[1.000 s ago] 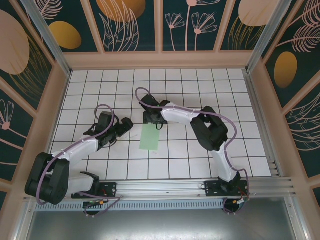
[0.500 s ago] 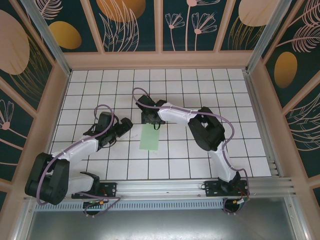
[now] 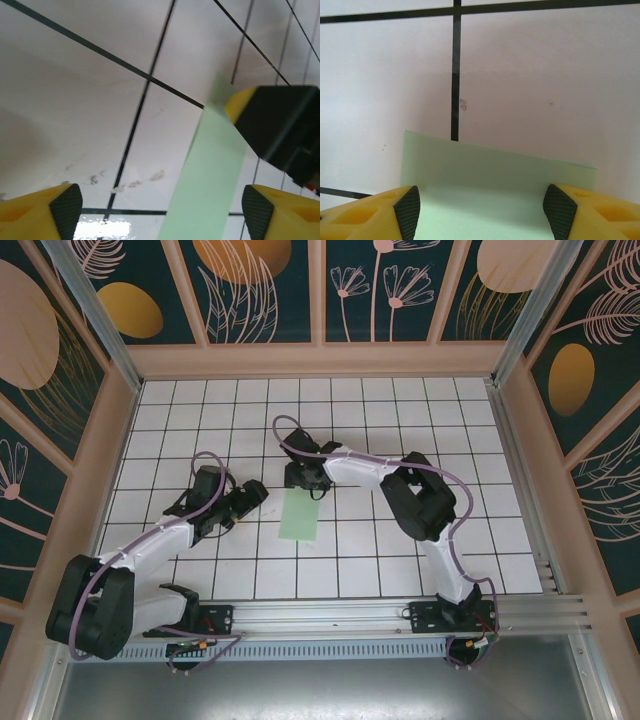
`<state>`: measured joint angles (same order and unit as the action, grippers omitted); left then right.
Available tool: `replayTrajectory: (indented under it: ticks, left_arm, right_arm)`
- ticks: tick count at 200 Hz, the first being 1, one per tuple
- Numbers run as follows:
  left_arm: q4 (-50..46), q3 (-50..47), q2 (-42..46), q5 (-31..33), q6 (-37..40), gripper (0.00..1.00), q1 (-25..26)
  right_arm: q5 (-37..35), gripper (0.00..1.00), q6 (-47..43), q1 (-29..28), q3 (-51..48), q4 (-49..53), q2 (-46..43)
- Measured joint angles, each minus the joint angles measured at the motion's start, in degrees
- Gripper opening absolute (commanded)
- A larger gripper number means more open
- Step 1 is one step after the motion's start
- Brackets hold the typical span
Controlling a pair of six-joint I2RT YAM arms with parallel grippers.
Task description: Fold a paper plane with a square sheet of paper (pick it up from the middle)
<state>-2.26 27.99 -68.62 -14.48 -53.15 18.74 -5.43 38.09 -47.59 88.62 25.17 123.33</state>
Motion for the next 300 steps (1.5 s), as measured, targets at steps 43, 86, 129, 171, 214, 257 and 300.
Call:
replayTrajectory:
  ticks: [43,86,129,171,214,257,300]
  left_arm:
    - [3.0,-4.9,2.0,-6.8,-3.7,0.64,0.7]
    - [4.6,-5.1,0.0,-8.2,-6.2,0.55,5.8]
    - [5.0,-3.3,-5.4,-7.2,-7.6,0.59,9.5]
    - [5.0,-1.4,-7.9,-5.9,-8.3,0.57,11.1]
    - [5.0,-0.6,-9.3,-4.5,-9.1,0.57,12.0]
    - [4.6,1.0,-11.3,-3.0,-9.4,0.56,13.0]
    - [4.4,2.1,-12.6,-3.0,-9.5,0.55,13.7]
  right_arm:
    - [4.2,0.68,1.1,1.9,-5.6,-6.1,-2.8]
    - [6.3,0.66,1.4,2.8,-8.5,-9.7,-4.0]
    - [7.3,0.65,1.5,3.2,-9.6,-11.1,-4.5]
    - [8.2,0.65,1.5,3.5,-10.4,-12.1,-4.8]
    - [8.7,0.64,1.5,3.8,-11.4,-13.3,-5.2]
    - [8.8,0.64,1.5,3.8,-11.7,-13.8,-5.2]
    - [9.6,0.64,1.7,4.2,-12.2,-14.4,-5.5]
